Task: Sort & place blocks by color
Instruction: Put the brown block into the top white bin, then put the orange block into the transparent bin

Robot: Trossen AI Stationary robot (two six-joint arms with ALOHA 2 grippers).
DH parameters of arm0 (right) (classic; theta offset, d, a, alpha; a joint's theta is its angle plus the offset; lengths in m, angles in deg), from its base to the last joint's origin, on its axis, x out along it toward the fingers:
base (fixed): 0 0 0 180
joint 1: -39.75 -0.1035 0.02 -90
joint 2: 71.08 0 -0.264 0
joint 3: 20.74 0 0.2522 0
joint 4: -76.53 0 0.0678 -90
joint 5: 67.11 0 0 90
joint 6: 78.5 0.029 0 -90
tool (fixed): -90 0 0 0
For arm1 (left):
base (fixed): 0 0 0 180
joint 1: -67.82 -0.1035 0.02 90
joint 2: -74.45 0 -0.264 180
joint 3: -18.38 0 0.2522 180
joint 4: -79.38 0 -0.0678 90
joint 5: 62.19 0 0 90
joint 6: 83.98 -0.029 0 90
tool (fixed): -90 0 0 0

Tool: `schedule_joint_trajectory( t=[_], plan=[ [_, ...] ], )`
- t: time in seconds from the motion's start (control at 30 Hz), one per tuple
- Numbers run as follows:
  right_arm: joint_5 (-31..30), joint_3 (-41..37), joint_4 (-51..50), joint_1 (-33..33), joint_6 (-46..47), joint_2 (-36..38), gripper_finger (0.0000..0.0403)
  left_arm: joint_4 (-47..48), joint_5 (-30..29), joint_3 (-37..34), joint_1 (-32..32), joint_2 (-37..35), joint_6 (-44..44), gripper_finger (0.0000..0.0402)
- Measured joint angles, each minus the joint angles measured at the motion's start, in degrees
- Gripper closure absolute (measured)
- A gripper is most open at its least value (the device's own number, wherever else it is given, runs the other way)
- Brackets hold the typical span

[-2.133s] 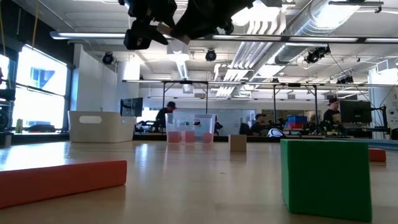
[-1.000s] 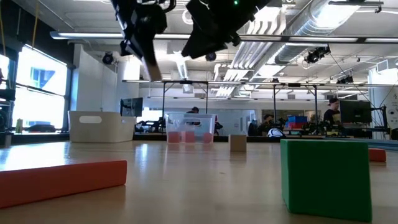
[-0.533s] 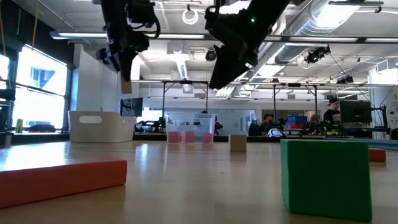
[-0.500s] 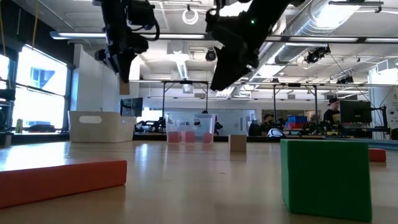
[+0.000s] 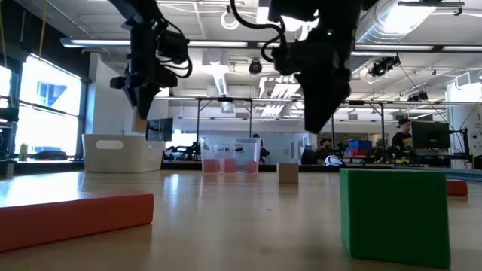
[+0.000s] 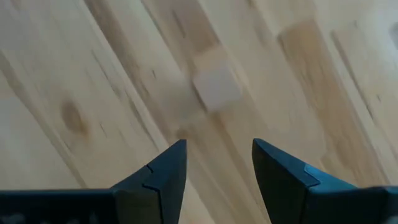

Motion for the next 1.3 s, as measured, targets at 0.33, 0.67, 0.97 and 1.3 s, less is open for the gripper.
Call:
schedule_joint_trajectory(
  t=[0.33,0.67,0.97,1.3],
  plan=[
    [0.02,0.00,-10.12,-6.29,3.34,0.00,0.0234,0.39,-0.25,0.00,-2.48,2.85,-2.54,0.0321],
    [3.51,0.00,-14.69,-13.27,9.37,0.00,0.0234,1.01,-1.54,0.00,-3.38,3.21,-3.02,0.0281],
    [4.19,0.00,-14.90,-17.22,11.80,0.00,0.0234,1.06,-1.28,0.00,-3.25,3.21,-6.98,0.0225],
    [0.44,0.00,-25.39,-15.66,7.33,0.00,0.0234,1.05,-1.13,0.00,-3.25,3.21,-7.04,0.0197]
  ],
)
